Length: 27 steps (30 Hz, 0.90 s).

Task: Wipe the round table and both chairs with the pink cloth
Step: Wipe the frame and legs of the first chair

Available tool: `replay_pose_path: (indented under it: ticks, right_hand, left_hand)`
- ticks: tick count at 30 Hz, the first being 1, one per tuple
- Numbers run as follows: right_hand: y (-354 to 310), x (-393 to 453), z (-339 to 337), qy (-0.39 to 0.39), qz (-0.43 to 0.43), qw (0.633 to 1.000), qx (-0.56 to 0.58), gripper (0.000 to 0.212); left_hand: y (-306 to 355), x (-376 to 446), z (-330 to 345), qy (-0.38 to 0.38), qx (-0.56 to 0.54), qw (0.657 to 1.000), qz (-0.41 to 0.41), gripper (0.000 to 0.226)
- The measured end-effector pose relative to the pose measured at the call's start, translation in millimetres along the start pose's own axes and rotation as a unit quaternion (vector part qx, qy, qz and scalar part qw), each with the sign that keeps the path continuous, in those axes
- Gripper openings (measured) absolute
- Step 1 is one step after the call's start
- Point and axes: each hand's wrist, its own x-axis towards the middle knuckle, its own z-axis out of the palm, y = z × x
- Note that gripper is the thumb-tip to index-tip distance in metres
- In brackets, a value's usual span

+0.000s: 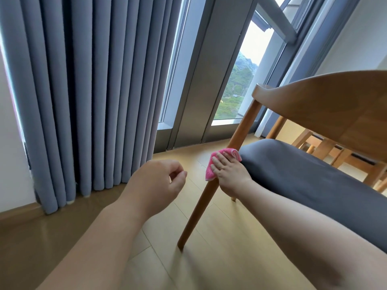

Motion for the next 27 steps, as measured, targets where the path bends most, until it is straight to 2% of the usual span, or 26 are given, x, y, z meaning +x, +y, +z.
replay_pose_path:
  ticks: [12, 18, 27]
  right_hand:
    - [97.1, 6.2, -75.9, 0.057, 0.150, 0.986, 0.054, 0.054]
    - [82.7, 1.9, -66.0, 0.042, 0.126, 0.988, 0.073, 0.057]
    - [31.1, -6.0, -22.3, -0.005, 0.025, 0.998, 0.058, 0.059]
  left_hand:
    - [2.8, 3.6, 0.6, 0.010, -0.012, 1.000, 0.022, 0.017]
    - [1.8, 0.7, 0.3, -0.001, -0.010, 1.000, 0.018, 0.019]
    - [0.7, -7.6, 3.4, -0.034, 0.000, 0.999, 0.009, 0.018]
